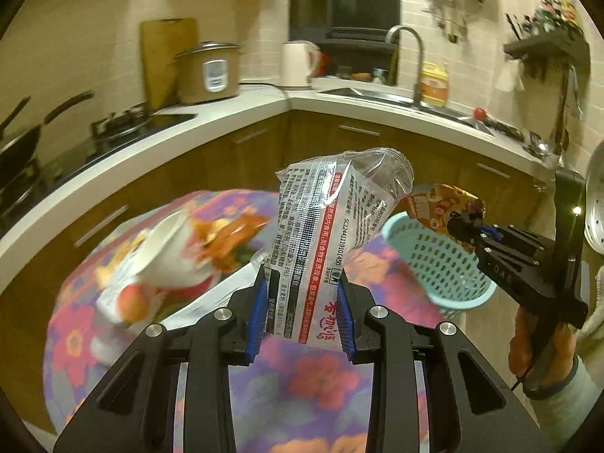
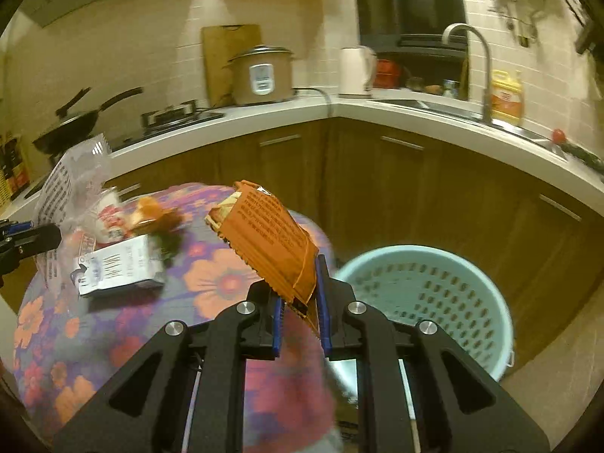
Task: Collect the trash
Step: 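Carry both items over the blue basket and open both tools to drop them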
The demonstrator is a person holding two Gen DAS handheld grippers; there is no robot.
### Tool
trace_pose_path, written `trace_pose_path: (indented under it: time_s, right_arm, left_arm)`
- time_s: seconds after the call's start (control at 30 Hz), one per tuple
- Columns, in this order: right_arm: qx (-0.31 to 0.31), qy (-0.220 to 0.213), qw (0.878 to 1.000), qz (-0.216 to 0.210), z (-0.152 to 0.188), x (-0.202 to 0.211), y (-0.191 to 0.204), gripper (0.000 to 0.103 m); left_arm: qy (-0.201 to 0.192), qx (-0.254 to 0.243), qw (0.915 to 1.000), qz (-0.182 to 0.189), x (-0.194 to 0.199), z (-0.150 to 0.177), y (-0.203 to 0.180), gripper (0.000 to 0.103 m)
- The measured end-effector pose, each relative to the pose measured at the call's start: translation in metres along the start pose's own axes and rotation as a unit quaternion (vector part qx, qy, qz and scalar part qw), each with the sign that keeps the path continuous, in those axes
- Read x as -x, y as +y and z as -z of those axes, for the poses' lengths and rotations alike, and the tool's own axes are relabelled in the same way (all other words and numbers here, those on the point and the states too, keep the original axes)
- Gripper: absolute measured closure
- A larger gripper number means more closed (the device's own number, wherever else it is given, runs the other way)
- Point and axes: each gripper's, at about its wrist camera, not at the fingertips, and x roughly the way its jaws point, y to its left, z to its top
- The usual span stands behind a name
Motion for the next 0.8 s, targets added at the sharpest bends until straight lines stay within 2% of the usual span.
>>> trace_pose_path:
  time_s: [0.27,0.53,0.63,0.8]
  right_arm:
    - [-0.043,0.008,0.998,0.051,0.01,-0.005,-0.071,0.091]
    - [-0.084,0.036,0.992,0.091,0.028,-0.023,-0.128,0.091]
    - [-0.104,0.06,0.988,0.096,0.037,-0.036,-0.147,0.091]
    - [-0.126,0.103,0.984,0.078,0.049,-0.053,-0.158,0.09]
  left_arm:
    - [0.031,-0.037,0.998,0.041,-0.057,-0.029,-0.059,0.073]
    - [0.071,-0.039,0.9937,0.078,-0.124,-0.035,-0.1,0.073]
    - [0.09,-0.033,0.9915,0.088,-0.147,-0.034,-0.113,0.073]
    - [0.116,-0.029,0.9878,0.1,-0.178,-0.034,-0.134,0.072]
